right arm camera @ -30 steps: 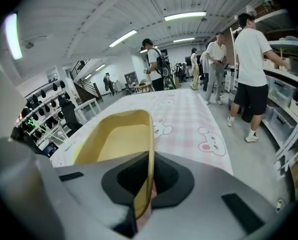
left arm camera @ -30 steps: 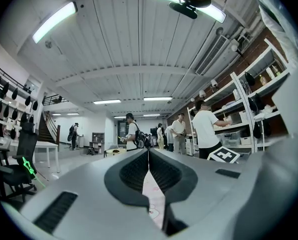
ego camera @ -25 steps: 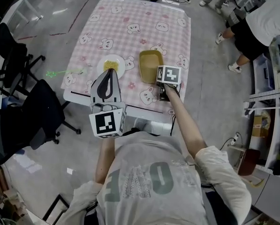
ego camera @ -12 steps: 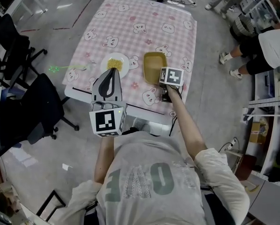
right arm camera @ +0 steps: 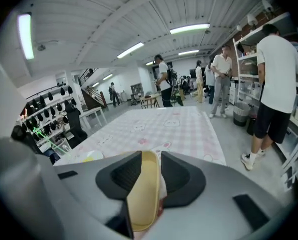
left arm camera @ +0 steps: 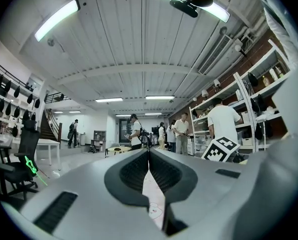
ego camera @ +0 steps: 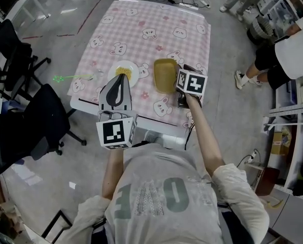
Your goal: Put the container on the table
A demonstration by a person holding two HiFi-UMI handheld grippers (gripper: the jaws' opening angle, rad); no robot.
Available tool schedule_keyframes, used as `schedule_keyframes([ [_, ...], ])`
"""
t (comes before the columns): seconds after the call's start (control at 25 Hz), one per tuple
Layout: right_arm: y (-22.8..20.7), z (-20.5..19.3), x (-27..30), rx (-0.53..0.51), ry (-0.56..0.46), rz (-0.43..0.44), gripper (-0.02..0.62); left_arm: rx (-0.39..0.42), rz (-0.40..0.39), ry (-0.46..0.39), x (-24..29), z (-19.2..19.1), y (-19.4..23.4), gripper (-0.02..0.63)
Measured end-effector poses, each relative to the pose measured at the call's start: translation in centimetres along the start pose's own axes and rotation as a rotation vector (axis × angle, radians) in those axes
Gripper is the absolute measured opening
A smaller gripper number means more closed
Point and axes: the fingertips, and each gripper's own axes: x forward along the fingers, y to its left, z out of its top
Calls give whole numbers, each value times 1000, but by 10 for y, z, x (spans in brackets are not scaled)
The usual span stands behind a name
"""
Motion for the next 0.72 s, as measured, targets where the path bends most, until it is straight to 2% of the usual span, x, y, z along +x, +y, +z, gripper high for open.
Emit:
schedule_keyframes([
  [0.16, 16, 42, -48, -25, -185, 24, 120, 3, -18, -17, 4, 8, -5, 28],
  [0.32, 29, 62, -106, -62, -370, 24, 46, 6, -41, -37, 8, 17, -11, 28],
  [0.4, 34, 63, -130, -72, -433, 30, 37, 10, -48, -46, 8, 21, -13, 28],
  [0.52, 36, 54, -152, -64, -481, 26, 31, 16, -57, -53, 9, 23, -14, 28],
  [0.72, 30, 27, -168, -75, -479, -17, 29, 21, -63, -51, 8, 19, -16, 28],
])
